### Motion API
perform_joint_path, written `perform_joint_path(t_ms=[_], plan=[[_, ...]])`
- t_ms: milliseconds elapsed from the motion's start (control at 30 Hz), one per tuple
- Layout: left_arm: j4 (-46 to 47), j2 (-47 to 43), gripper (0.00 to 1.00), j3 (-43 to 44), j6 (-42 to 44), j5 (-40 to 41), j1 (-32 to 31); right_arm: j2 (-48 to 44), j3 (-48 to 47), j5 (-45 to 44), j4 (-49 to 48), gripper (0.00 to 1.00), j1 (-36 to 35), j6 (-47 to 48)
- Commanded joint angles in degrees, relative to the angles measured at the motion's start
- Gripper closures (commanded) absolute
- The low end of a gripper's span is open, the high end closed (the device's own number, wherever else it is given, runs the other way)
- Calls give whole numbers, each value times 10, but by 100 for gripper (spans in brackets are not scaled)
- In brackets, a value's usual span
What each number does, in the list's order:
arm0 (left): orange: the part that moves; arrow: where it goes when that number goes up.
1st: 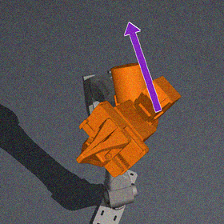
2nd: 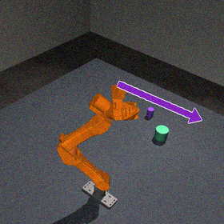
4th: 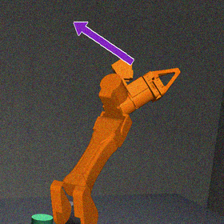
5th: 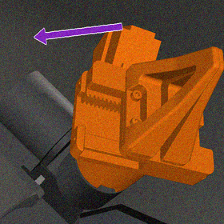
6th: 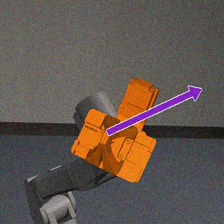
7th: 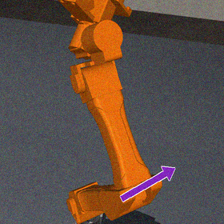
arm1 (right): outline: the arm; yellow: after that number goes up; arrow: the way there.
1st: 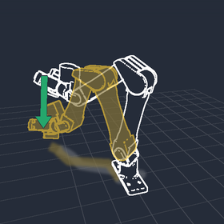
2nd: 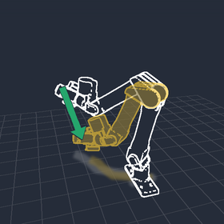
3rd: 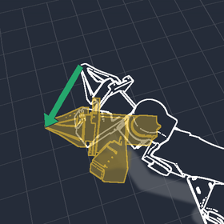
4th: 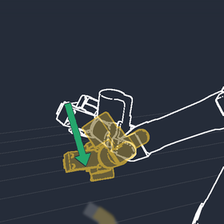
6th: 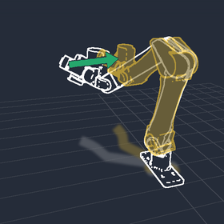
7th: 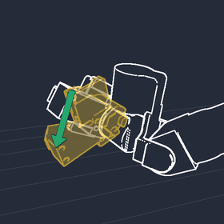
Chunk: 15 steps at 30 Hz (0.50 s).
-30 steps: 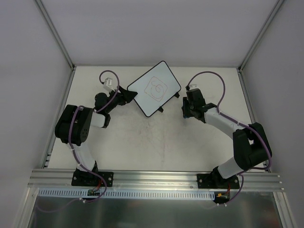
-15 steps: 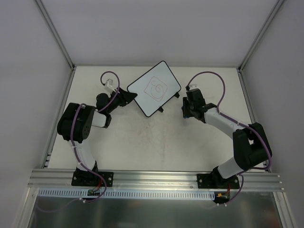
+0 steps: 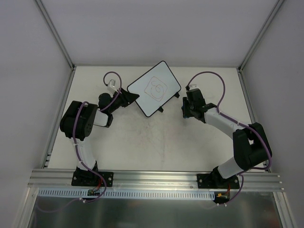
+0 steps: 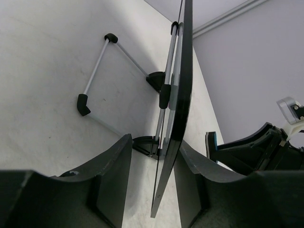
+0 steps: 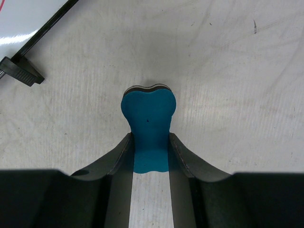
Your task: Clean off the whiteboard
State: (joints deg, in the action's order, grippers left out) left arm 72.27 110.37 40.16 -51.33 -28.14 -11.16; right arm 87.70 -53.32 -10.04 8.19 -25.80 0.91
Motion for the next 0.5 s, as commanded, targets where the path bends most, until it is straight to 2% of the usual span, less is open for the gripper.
perform_joint_path(t_ms=[0,233,467], plan=[[184,-4,61,16,1,-11,-6,-24,3,1,-18,84,-4,-6],[185,-5,73,16,3,-13,-6,-20,0,5,-21,84,-4,-7],[190,-5,74,21,1,-17,-9,-11,-28,25,-19,92,-4,-25]])
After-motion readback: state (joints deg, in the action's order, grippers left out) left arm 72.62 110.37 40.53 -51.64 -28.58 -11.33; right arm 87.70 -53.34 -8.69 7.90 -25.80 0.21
